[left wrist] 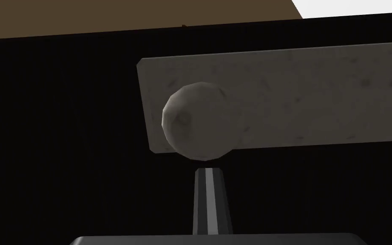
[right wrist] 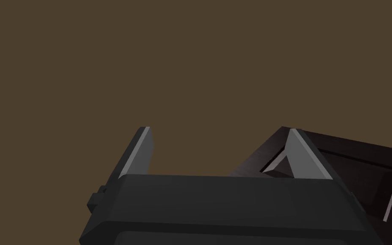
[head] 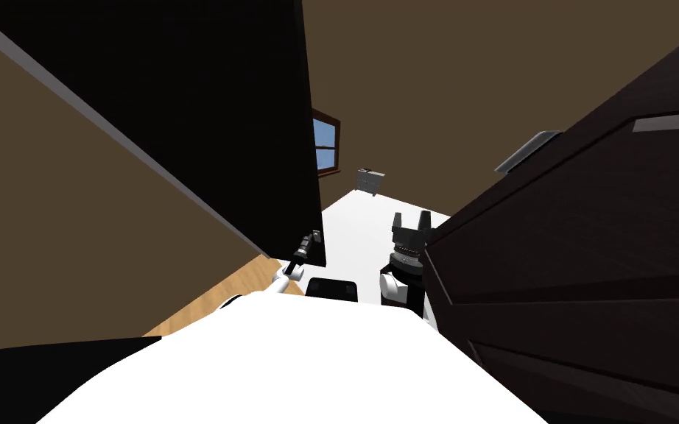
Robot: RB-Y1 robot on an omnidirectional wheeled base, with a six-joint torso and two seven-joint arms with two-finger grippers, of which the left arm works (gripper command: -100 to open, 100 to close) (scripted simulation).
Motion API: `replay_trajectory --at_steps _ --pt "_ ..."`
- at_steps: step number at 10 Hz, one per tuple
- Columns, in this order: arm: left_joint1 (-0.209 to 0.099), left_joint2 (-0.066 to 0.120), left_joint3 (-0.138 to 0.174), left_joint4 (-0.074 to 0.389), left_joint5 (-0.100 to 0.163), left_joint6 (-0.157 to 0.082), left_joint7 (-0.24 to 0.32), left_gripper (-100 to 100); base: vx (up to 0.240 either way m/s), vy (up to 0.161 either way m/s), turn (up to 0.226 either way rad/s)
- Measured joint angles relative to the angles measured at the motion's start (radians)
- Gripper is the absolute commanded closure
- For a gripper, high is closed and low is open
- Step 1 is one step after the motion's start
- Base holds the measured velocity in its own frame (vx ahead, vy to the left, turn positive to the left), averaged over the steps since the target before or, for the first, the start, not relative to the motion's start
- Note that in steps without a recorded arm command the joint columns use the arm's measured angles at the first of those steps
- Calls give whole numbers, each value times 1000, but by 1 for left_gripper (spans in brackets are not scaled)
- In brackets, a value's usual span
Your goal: Push the door open
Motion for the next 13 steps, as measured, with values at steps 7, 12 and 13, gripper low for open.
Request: replay_trajectory --at_steps 7,12,13 --pt "-4 -14 -4 1 2 2 7 -100 -163 -40 23" --pt "-3 -12 6 11 7 -13 0 -100 213 -15 -27" --pt "-4 -13 8 15 8 -18 -3 -100 235 -11 -28"
